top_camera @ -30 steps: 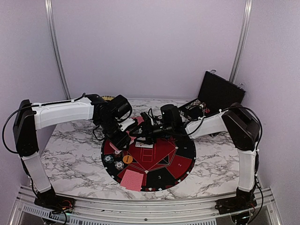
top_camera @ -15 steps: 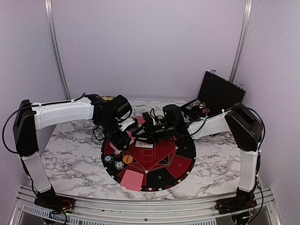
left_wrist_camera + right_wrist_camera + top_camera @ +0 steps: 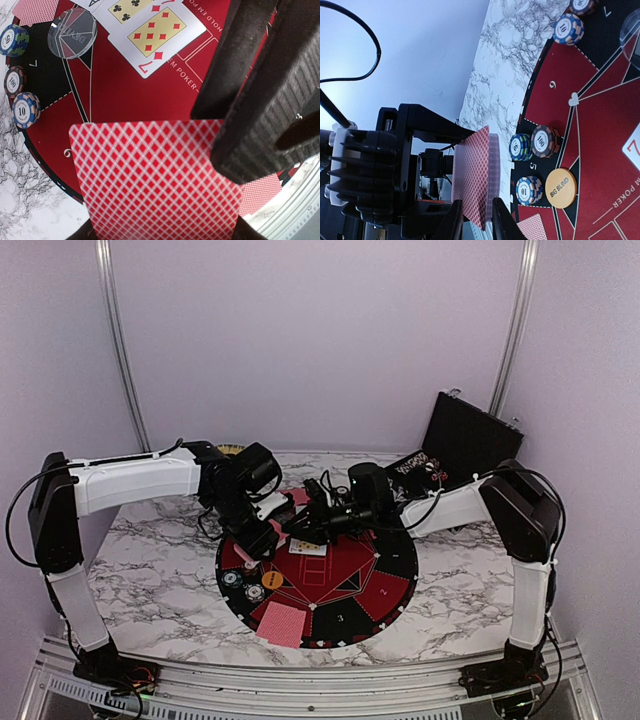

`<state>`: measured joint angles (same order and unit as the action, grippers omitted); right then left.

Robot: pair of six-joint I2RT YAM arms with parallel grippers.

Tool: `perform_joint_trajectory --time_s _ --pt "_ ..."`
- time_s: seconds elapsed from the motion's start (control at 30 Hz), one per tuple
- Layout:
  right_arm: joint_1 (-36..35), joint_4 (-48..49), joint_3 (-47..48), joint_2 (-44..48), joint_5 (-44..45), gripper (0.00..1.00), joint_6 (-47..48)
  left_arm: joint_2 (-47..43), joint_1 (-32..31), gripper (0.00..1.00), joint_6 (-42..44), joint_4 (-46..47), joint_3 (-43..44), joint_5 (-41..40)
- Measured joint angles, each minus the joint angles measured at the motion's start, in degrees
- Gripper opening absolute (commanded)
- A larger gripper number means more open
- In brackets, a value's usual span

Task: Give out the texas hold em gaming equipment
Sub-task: Pick up the poker card from the face-down deck piles.

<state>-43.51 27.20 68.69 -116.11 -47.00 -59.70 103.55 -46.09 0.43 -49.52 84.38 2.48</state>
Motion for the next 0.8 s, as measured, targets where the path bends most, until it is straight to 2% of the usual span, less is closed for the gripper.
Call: perform_joint_trajectory --time_s 0.27,0.57,0.8 --pt "0.0 1.2 -0.6 0.0 -0.5 0.13 -1.0 0.0 0.1 0.24 0.0 0.0 0.0 0.0" --pt "0.0 2.5 -0.7 0.0 -1.0 0.00 -3.0 0.0 0.3 0.24 0.0 0.0 0.0 -0.1" --pt "0.3 4.0 -1.5 0.0 -1.2 0.00 -4.5 0.0 0.4 0.24 0.0 0.0 0.0 -0.2"
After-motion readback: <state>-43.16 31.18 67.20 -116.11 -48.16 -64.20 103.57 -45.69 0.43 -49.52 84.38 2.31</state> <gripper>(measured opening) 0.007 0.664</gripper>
